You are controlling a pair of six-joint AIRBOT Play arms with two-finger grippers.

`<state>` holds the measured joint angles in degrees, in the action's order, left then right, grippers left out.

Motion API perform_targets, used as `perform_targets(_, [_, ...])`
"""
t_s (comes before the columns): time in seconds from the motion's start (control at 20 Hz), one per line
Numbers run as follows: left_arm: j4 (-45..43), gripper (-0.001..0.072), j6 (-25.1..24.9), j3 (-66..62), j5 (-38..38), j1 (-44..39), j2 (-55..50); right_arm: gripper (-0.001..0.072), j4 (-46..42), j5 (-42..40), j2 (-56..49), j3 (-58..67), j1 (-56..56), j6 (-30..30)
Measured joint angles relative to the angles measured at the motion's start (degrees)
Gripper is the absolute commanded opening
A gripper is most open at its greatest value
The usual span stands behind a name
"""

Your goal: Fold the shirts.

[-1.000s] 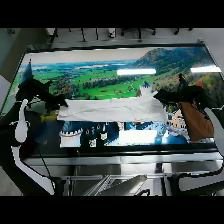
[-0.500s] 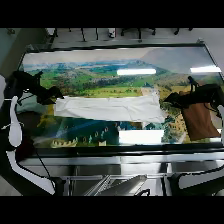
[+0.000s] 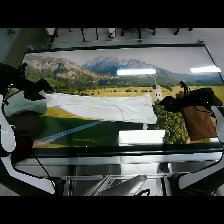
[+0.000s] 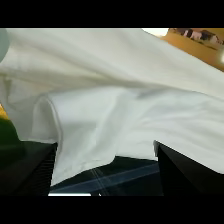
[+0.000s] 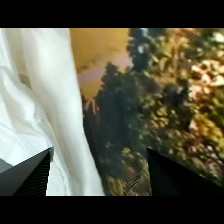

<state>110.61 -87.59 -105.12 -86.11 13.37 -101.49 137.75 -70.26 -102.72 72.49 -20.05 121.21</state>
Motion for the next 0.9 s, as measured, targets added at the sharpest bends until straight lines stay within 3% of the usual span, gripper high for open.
perform_targets(0.6, [0.0, 0.0681, 0.1, -0.1, -0.9, -2.6, -9.1, 0.0653, 0.5, 0.1, -0.5, 0.0, 4.1, 0.4])
perform_targets(0.7, [0.0, 0.0680, 0.1, -0.1, -0.5, -2.1, -9.4, 0.0572, 0.5, 1.3, -0.5, 0.0, 5.2, 0.3])
perform_targets(0.9, [0.0, 0.0680, 0.1, -0.1, -0.3, -1.4, -9.6, 0.0570, 0.7, 2.6, -0.9, 0.0, 8.1, -0.1])
